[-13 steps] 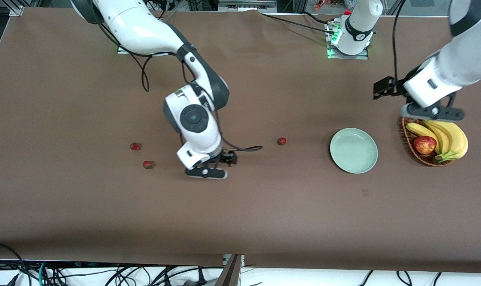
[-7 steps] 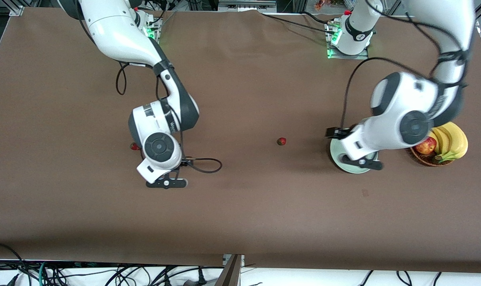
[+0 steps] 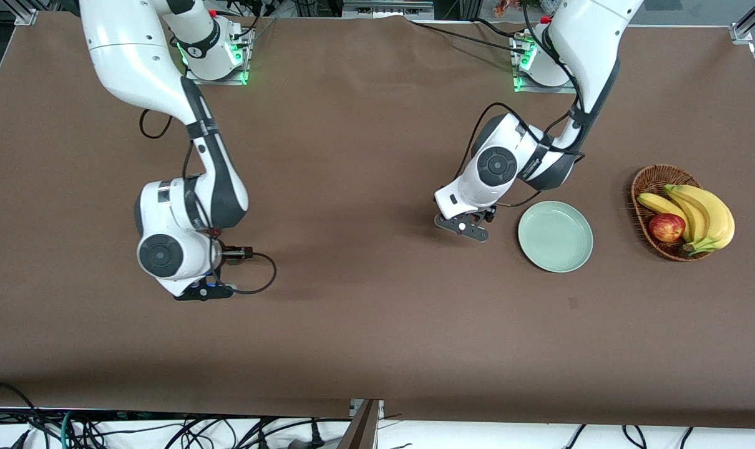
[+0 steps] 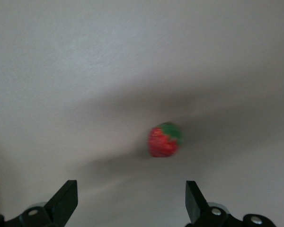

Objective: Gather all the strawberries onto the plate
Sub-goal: 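Grasp the dropped strawberry with the left gripper while the right gripper reaches another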

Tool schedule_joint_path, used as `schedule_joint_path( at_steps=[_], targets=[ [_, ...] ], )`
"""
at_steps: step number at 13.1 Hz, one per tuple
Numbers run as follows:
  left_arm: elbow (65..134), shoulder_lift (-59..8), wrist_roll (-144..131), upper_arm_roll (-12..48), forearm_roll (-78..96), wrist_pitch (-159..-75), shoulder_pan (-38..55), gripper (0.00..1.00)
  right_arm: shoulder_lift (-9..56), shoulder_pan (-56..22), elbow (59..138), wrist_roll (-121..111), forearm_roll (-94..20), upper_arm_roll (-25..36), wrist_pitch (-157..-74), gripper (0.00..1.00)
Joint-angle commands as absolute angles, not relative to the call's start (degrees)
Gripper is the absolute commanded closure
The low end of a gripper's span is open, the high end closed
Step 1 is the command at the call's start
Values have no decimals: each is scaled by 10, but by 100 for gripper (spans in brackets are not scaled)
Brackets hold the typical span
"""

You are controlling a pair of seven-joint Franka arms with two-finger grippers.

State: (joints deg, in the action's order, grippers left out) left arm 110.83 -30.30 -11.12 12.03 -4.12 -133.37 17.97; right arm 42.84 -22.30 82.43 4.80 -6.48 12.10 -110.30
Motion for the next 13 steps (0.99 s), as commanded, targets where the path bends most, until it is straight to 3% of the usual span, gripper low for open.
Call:
schedule_joint_path(
  at_steps=[1,6,10,11,13],
  targets=[
    [1093,-333,-135,118,-75,-1366,178,4,395,-212,899,15,-86,115,-1162,0],
    [1090,-330,-162,120,-74,-1383,186,4,395,-210,959,-38,-132,115,-1251,0],
    [1090,-335,-199,119,-74,-1383,219,5,395,-210,968,-63,-132,115,-1265,2],
    [1090,-341,-207,119,-74,-1383,221,12,395,-210,968,-64,-132,114,-1266,19],
    [1089,-343,-214,118,-75,-1384,226,15,395,-210,968,-64,-132,115,-1266,47]
  ],
)
